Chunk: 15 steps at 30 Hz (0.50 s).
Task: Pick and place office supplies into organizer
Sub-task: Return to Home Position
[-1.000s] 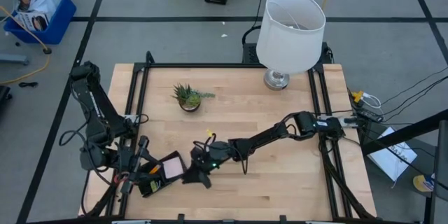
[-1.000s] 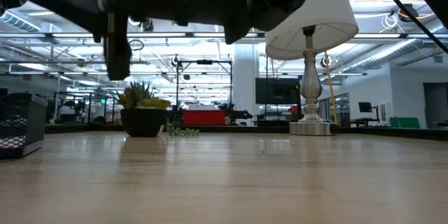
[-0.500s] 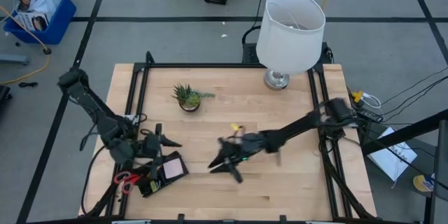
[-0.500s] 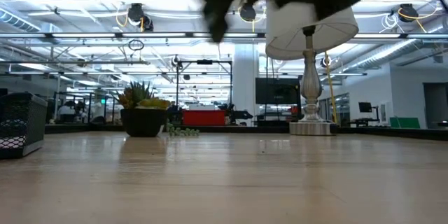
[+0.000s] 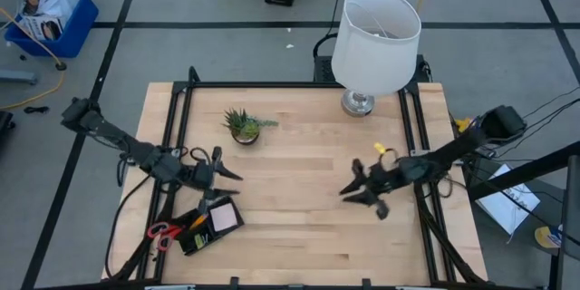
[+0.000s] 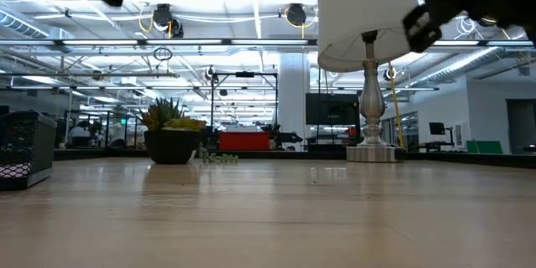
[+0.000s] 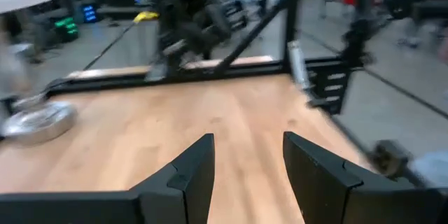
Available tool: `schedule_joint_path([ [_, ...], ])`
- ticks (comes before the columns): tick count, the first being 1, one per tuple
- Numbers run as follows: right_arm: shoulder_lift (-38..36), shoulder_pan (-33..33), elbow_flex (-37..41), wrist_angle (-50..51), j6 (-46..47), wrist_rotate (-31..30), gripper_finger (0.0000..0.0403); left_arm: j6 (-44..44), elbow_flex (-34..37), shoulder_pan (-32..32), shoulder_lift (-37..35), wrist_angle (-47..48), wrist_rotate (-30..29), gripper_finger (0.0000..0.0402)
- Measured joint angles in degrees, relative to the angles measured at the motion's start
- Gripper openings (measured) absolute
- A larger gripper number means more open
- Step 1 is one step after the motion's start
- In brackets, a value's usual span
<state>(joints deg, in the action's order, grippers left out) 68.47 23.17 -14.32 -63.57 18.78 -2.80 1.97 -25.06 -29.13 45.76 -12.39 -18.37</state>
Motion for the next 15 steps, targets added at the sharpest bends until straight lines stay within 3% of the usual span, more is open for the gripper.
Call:
schedule_joint_path([
  [7,-11.16,-0.82,10.96,-2.92,-5.54,-0.34,0.0091,1.12,6.33,10.15,-7.74,-0.57,0.52,0.0175],
  [15,-21.75,-1.16,13.21,0.84,-11.23,1.35,0.0090,2.14,10.45,16.15,-18.99,6.87,3.71,0.0175],
])
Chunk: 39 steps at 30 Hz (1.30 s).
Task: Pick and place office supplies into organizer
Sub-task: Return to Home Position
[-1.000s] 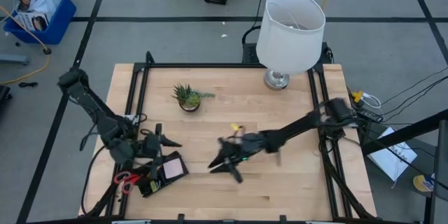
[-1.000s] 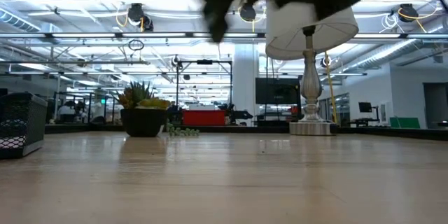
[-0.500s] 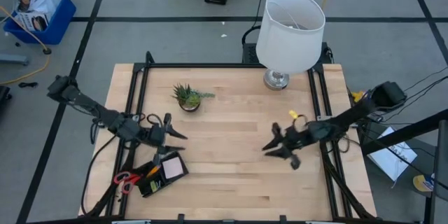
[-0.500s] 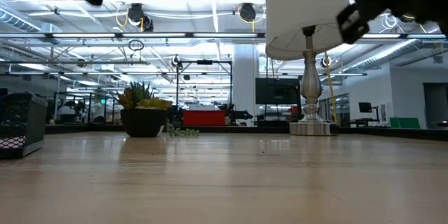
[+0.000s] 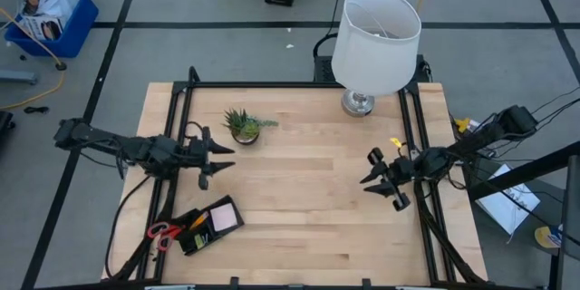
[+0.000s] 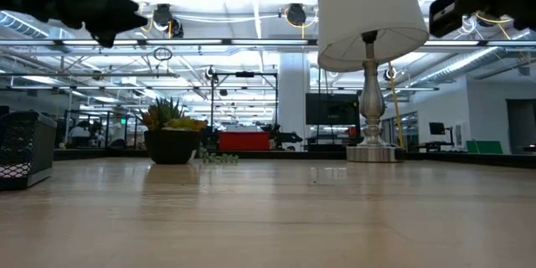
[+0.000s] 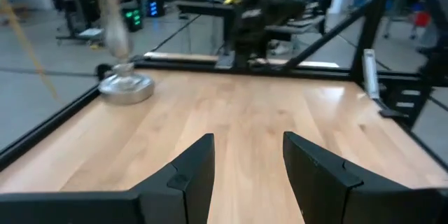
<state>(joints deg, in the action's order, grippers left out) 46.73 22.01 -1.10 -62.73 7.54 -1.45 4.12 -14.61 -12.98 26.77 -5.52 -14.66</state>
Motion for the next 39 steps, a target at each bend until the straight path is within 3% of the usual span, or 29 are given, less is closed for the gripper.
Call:
schedule_joint_path([
  [5,-7.91,-0.32,0.04,5.51,-1.29,4.44,0.0091,1.19,0.18,2.03,-10.50,8.41,-0.31,0.0175],
  [15,-21.13,-1.37,0.11,22.00,-3.42,4.28,0.0091,0.12,1.25,2.09,-26.49,18.87,-0.81,0.0175],
  [25,-23.08,-1.39,0.20,24.92,-5.35,3.48,0.0091,0.01,11.06,2.09,-26.54,11.39,-2.12,0.0175],
  [30,-22.99,-1.41,0.22,29.69,-5.37,-0.10,0.0089,-2.45,11.43,2.04,-26.58,8.78,-1.94,0.0175],
  [39,-22.85,-1.41,0.24,31.77,-5.28,-0.11,0.0089,-3.95,11.43,2.02,-24.37,10.12,-3.55,0.0175],
])
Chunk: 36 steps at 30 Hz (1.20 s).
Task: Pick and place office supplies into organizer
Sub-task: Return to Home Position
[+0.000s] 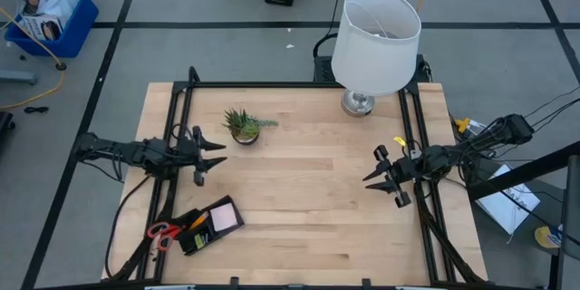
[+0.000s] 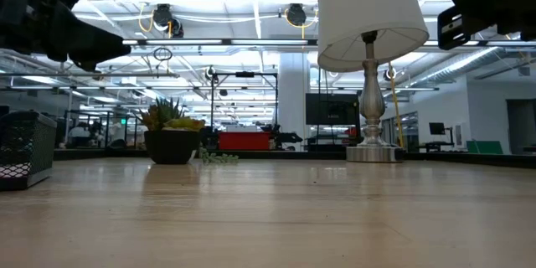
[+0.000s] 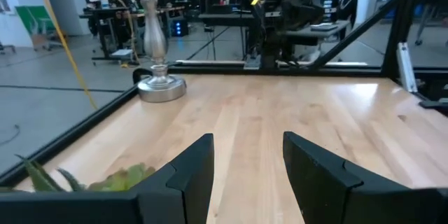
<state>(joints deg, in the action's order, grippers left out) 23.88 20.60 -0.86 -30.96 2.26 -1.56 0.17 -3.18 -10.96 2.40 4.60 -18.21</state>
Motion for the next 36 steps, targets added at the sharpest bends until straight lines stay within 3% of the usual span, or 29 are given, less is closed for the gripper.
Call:
schedule_joint_path([
  [36,0.00,0.00,0.00,-0.04,0.02,0.08,0.0091,0.35,0.00,0.02,0.60,-0.34,-0.56,0.0175],
])
